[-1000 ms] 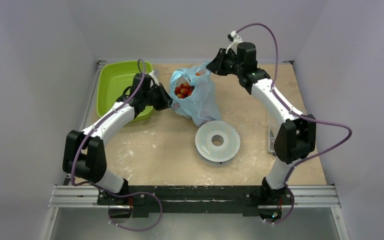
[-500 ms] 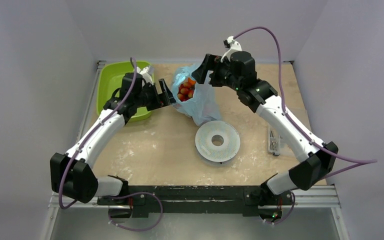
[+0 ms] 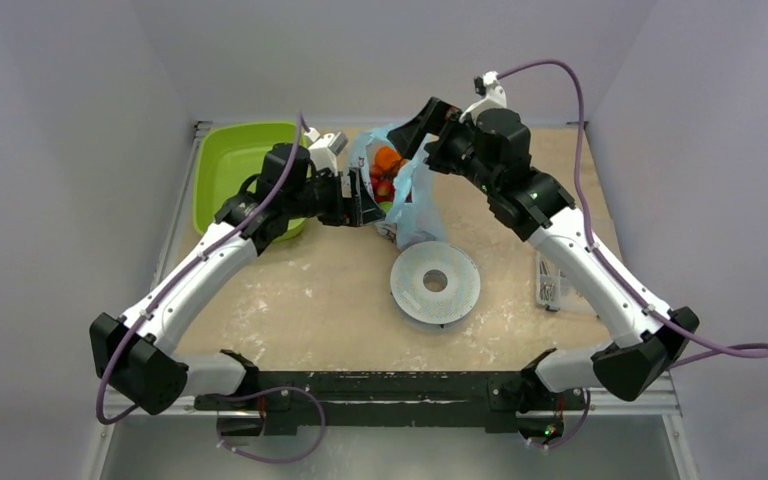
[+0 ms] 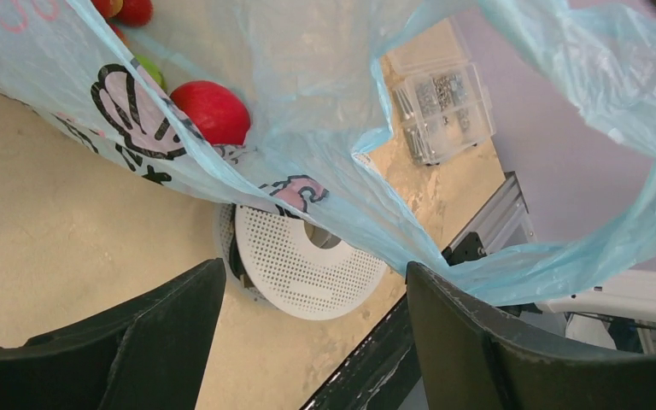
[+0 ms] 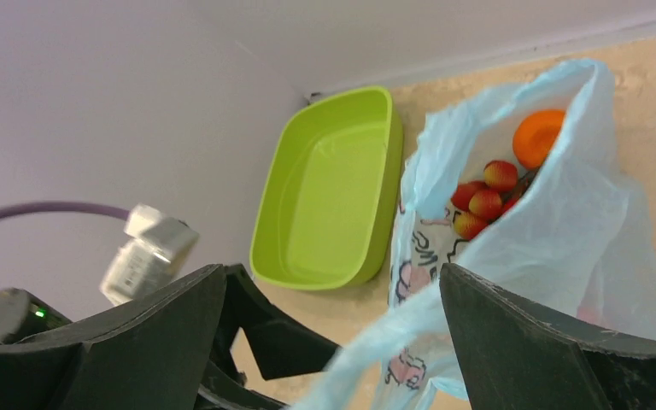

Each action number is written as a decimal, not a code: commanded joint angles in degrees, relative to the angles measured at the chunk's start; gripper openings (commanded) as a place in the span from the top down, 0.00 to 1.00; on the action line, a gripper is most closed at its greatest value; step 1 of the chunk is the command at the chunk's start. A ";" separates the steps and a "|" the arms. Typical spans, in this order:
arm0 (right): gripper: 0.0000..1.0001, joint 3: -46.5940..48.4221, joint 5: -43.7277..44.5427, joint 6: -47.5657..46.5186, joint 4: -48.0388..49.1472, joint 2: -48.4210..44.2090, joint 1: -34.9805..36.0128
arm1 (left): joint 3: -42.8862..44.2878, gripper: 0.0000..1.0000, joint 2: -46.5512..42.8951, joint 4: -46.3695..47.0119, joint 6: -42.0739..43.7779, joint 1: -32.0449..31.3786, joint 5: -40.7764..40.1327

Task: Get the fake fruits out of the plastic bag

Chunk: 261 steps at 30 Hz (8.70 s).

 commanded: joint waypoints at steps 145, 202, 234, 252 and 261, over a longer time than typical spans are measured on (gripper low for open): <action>1.00 -46.55 -24.52 -8.94 43.35 4.13 -1.03 | 43.31 0.64 45.09 -4.35 -5.60 21.09 19.17; 0.03 -14.84 14.55 -2.22 10.15 17.65 4.47 | -13.18 1.00 5.34 6.30 -4.52 3.72 -15.03; 1.00 -28.00 9.36 -1.89 12.41 13.28 7.70 | -5.76 0.55 1.49 2.74 1.73 2.02 -3.66; 1.00 -38.98 -1.70 2.89 25.99 4.84 1.59 | 9.52 0.70 18.40 10.81 11.59 -7.48 -15.32; 1.00 -39.70 -4.07 1.70 26.95 4.76 -0.15 | 15.97 0.77 28.64 10.56 14.48 -9.24 -24.06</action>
